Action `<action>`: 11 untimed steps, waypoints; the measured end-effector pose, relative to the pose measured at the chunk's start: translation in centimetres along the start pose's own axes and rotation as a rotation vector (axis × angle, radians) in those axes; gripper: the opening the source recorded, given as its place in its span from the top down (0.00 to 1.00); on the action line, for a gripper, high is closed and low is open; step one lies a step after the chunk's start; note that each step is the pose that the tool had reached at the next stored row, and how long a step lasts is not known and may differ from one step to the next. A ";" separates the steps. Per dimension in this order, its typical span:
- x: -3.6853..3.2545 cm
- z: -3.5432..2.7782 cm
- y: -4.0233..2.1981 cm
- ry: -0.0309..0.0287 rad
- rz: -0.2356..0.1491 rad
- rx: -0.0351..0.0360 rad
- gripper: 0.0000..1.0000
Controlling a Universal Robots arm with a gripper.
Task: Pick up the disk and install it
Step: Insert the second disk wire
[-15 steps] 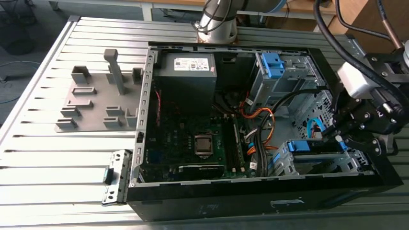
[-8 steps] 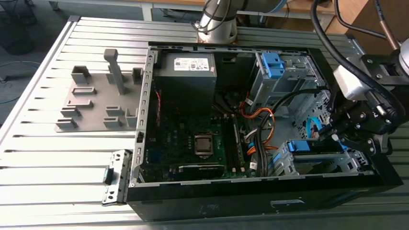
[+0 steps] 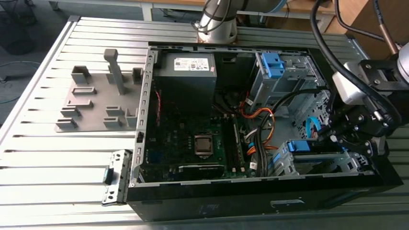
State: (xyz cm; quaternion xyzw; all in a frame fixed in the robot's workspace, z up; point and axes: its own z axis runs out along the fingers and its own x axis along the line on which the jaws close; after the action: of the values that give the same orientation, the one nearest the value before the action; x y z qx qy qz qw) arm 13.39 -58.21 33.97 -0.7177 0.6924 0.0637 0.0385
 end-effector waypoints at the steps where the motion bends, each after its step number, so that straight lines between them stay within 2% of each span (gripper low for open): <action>1: 0.02 0.05 -0.06 0.0000 0.000 0.0000 0.84; 11: 0.40 0.41 -0.12 -0.0008 0.000 0.0001 0.84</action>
State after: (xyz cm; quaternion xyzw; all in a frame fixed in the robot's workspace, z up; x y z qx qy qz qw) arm 13.51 -58.54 33.50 -0.7177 0.6923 0.0640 0.0388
